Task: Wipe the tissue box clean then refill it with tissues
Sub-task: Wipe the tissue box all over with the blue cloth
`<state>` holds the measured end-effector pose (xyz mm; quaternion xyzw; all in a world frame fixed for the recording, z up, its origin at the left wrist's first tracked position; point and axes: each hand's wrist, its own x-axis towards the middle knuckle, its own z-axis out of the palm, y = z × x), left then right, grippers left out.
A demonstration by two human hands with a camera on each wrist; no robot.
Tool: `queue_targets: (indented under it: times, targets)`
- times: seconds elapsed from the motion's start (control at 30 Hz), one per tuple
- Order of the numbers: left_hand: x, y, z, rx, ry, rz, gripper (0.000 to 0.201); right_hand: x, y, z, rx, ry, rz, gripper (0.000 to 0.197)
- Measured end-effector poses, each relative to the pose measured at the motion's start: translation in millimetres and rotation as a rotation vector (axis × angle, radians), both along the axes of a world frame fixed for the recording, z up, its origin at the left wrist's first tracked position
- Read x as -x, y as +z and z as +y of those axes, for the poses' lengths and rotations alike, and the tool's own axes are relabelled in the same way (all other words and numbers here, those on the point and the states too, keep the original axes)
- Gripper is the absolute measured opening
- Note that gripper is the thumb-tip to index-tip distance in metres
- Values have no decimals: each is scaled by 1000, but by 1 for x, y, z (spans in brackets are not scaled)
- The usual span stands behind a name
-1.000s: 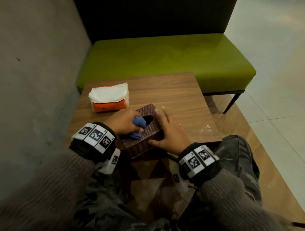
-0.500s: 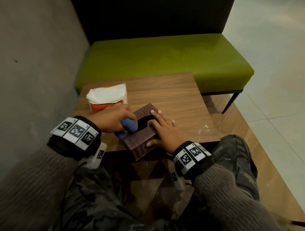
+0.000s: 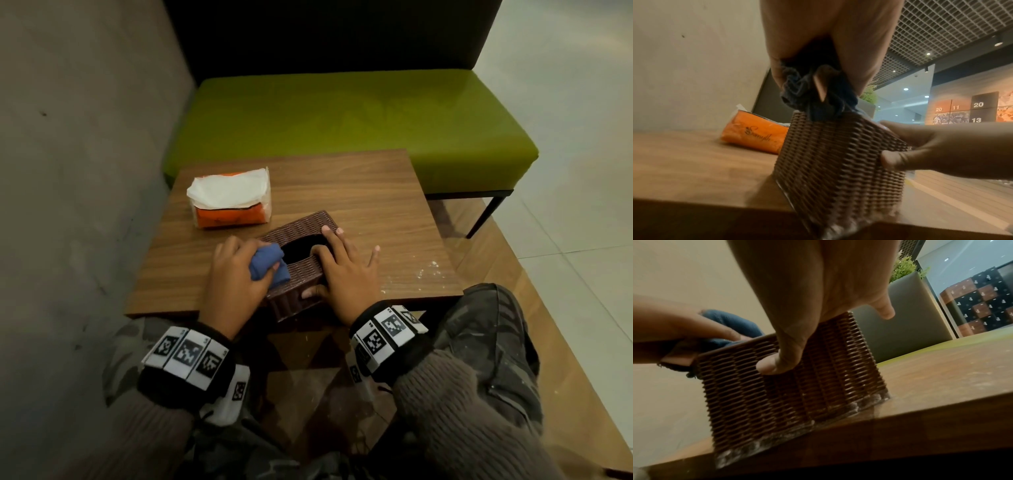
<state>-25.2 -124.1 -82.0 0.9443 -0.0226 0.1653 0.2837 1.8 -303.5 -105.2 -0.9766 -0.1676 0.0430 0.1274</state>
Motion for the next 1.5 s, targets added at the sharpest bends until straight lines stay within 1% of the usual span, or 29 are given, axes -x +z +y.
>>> queue_targets:
  times: [0.13, 0.17, 0.23, 0.27, 0.3, 0.37, 0.4, 0.47, 0.53, 0.6, 0.63, 0.7, 0.77, 0.87, 1.0, 1.07, 1.13, 1.17, 1.2, 1.27, 1.33, 1.37, 1.43, 1.5]
  targets:
    - [23, -3, -13, -48, -148, -1, 33, 5, 0, 6, -4, -39, -28, 73]
    - [23, -3, -10, -44, -144, 7, 33, 5, 1, 5, 7, -34, -17, 72]
    - [19, 0, 1, 5, -70, 43, 27, 6, 4, 2, -2, -33, -8, 69]
    - [18, 0, 8, 67, -16, 46, 28, 6, 6, 0, -24, -40, -13, 67]
    - [18, 1, 14, 166, 39, 38, 31, 7, 7, -2, -54, -52, -27, 65]
    - [28, 3, 18, 425, 159, 50, 44, 10, 8, -6, -123, -104, -69, 62]
    - [37, 5, 16, 533, 211, 94, 53, 11, 9, -9, -162, -148, -90, 61]
    - [54, 1, 7, 682, 300, 223, 62, 14, 10, -12, -259, -265, -121, 61]
    - [65, -7, -2, 828, 321, 298, 75, 18, 10, -12, -410, -401, -142, 60]
    - [65, -11, -11, 880, 294, 312, 83, 26, 8, -8, -597, -494, -180, 57]
    - [62, -6, -16, 862, 265, 331, 89, 30, 6, -5, -670, -511, -209, 56]
    - [52, 11, -31, 773, 221, 387, 110, 39, 0, 0, -766, -509, -274, 55]
    - [41, 29, -45, 731, 191, 362, 123, 45, -7, 5, -830, -472, -361, 52]
    - [29, 42, -54, 737, 145, 252, 125, 48, -13, 10, -875, -418, -433, 43]
    - [25, 40, -58, 693, 135, 196, 128, 45, -15, 6, -893, -382, -470, 41]
    - [23, 36, -57, 686, 159, 178, 123, 45, -21, 2, -911, -330, -442, 45]
    - [21, 35, -50, 640, 166, 152, 116, 50, -22, -3, -987, -242, -319, 63]
    - [21, 35, -43, 560, 151, 147, 116, 53, -22, -7, -997, -206, -259, 75]
    - [21, 38, -36, 447, 120, 153, 115, 55, -19, -12, -983, -187, -238, 88]
    - [23, 44, -22, 219, 25, 180, 112, 55, -10, -25, -914, -153, -309, 105]
    - [25, 50, -11, -23, -101, 204, 108, 50, 7, -35, -754, -48, -398, 117]
    - [26, 53, -8, -175, -158, 209, 108, 46, 18, -38, -653, 18, -395, 123]
    - [25, 58, -5, -441, -231, 212, 108, 38, 36, -39, -455, 132, -302, 135]
    - [24, 63, -6, -576, -262, 207, 104, 30, 42, -37, -334, 205, -207, 140]
